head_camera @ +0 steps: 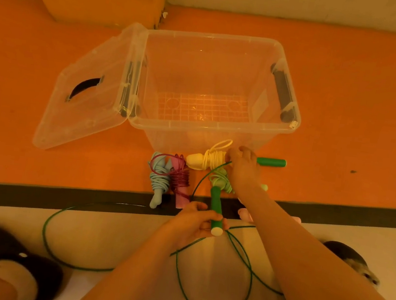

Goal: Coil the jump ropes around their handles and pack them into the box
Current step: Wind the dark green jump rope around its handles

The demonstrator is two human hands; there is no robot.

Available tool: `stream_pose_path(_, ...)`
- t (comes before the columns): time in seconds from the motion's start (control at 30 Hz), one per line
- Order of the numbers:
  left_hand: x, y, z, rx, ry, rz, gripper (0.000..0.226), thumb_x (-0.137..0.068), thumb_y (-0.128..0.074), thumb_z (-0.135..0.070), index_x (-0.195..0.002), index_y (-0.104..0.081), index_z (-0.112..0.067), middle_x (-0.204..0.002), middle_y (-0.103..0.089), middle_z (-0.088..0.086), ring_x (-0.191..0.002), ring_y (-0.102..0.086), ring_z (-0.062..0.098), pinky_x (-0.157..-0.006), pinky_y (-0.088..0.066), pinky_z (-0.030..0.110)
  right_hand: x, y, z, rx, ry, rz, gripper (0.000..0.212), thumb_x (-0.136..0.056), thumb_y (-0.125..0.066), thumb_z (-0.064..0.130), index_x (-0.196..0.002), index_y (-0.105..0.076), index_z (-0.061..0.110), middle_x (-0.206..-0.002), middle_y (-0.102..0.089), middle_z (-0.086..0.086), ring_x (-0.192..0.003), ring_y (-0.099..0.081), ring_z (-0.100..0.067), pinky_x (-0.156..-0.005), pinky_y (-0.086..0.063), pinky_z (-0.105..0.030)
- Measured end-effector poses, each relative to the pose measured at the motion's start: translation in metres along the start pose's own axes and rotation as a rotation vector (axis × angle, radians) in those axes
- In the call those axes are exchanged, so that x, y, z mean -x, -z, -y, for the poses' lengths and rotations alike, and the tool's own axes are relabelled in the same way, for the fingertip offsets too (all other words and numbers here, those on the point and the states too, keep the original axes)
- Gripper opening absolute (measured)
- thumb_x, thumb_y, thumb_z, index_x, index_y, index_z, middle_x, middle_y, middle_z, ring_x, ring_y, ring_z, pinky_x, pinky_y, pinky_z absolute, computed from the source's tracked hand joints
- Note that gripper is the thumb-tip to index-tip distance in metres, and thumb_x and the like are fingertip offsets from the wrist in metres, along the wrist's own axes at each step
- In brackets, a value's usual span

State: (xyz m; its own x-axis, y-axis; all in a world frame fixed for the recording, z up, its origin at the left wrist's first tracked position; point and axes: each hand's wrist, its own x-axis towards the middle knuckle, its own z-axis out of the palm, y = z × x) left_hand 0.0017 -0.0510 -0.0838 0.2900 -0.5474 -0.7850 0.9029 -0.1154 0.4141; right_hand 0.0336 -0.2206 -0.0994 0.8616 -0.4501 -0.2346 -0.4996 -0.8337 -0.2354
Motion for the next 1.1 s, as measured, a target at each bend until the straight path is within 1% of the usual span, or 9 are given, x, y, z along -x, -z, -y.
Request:
stream_pose_path(0.13, 0.014, 0.009, -0.004, -0.205, 0.029, 0.083, 0.015, -0.088, -0.058, 0.004, -0.103, -0.059, 0.000, -0.099, -0.071, 0.018, -0.097, -0.067, 0.026, -0.098, -0.050, 0.043, 0.010, 0.016, 0.002, 0.017, 0.029, -0.041, 0.028, -0.095, -0.049, 0.018, -0.123, -0.051, 0.014, -0.132, -0.050, -0.011, -0.124, -0.043, -0.031, -0.098, -0.034, -0.037)
stream_pose_path(0.27, 0.035, 0.016, -0.008, -0.286, 0.075, 0.168, 0.024, -0.085, -0.056, 0.014, -0.106, -0.059, 0.001, -0.091, -0.070, 0.016, -0.094, -0.068, 0.028, -0.089, -0.055, 0.040, 0.026, 0.045, -0.001, 0.003, 0.035, -0.036, 0.021, -0.097, -0.048, 0.024, -0.114, -0.049, 0.011, -0.107, -0.064, -0.015, -0.098, -0.060, -0.034, -0.071, -0.037, -0.033)
stream_pose_path(0.4, 0.067, 0.009, -0.016, -0.300, 0.056, 0.227, 0.035, -0.082, -0.052, 0.022, -0.110, -0.052, 0.000, -0.091, -0.068, 0.017, -0.092, -0.068, 0.028, -0.078, -0.058, 0.035, 0.048, 0.086, -0.005, -0.099, 0.042, -0.091, 0.021, -0.097, -0.051, 0.025, -0.112, -0.051, 0.011, -0.101, -0.065, -0.017, -0.091, -0.062, -0.036, -0.063, -0.035, -0.033)
stream_pose_path(0.57, 0.114, -0.027, -0.032, -0.265, -0.111, 0.261, 0.038, -0.084, -0.047, 0.023, -0.113, -0.055, 0.000, -0.091, -0.070, 0.013, -0.089, -0.069, 0.022, -0.082, -0.057, 0.029, 0.083, 0.160, 0.006, -0.249, 0.058, -0.223, 0.014, -0.095, -0.054, 0.022, -0.104, -0.052, 0.012, -0.085, -0.067, -0.015, -0.076, -0.062, -0.033, -0.057, -0.039, -0.032)
stream_pose_path(0.63, 0.141, -0.047, -0.042, -0.361, -0.127, 0.323, 0.037, -0.086, -0.046, 0.021, -0.114, -0.058, -0.001, -0.091, -0.071, 0.011, -0.090, -0.070, 0.020, -0.087, -0.055, 0.029, 0.101, 0.194, 0.017, -0.363, 0.054, -0.252, 0.008, -0.095, -0.054, 0.020, -0.098, -0.050, 0.014, -0.076, -0.066, -0.011, -0.065, -0.063, -0.029, -0.056, -0.045, -0.033)
stream_pose_path(0.73, 0.191, -0.073, -0.052, -0.585, -0.082, 0.406, 0.033, -0.090, -0.046, 0.015, -0.112, -0.059, -0.006, -0.092, -0.072, 0.008, -0.089, -0.070, 0.017, -0.091, -0.053, 0.028, 0.134, 0.247, 0.033, -0.484, 0.062, -0.295, 0.008, -0.096, -0.051, 0.018, -0.092, -0.045, 0.015, -0.068, -0.060, -0.007, -0.047, -0.057, -0.016, -0.047, -0.037, -0.025)
stream_pose_path(0.83, 0.236, -0.086, -0.054, -0.793, -0.075, 0.399, 0.029, -0.093, -0.049, 0.008, -0.113, -0.059, -0.011, -0.093, -0.072, 0.004, -0.089, -0.070, 0.014, -0.096, -0.051, 0.030, 0.163, 0.294, 0.043, -0.519, 0.072, -0.354, 0.010, -0.097, -0.050, 0.017, -0.089, -0.047, 0.012, -0.063, -0.055, -0.003, -0.044, -0.053, -0.015, -0.045, -0.033, -0.025)
stream_pose_path(0.97, 0.294, -0.101, -0.066, -0.552, -0.290, 0.366, 0.040, -0.090, -0.051, 0.009, -0.125, -0.055, -0.011, -0.099, -0.069, 0.005, -0.087, -0.069, 0.014, -0.090, -0.055, 0.033, 0.200, 0.353, 0.049, -0.602, 0.092, -0.435, 0.017, -0.095, -0.052, 0.012, -0.078, -0.047, 0.013, -0.057, -0.052, -0.003, -0.043, -0.054, -0.017, -0.050, -0.040, -0.028)
stream_pose_path(1.1, 0.344, -0.122, -0.086, -0.356, -0.532, 0.375, 0.035, -0.085, -0.050, 0.010, -0.110, -0.059, -0.012, -0.096, -0.067, 0.004, -0.081, -0.068, 0.014, -0.081, -0.057, 0.035, 0.228, 0.389, 0.058, -0.750, 0.091, -0.487, 0.025, -0.094, -0.052, 0.011, -0.072, -0.043, 0.018, -0.056, -0.051, -0.004, -0.042, -0.054, -0.017, -0.052, -0.046, -0.032)
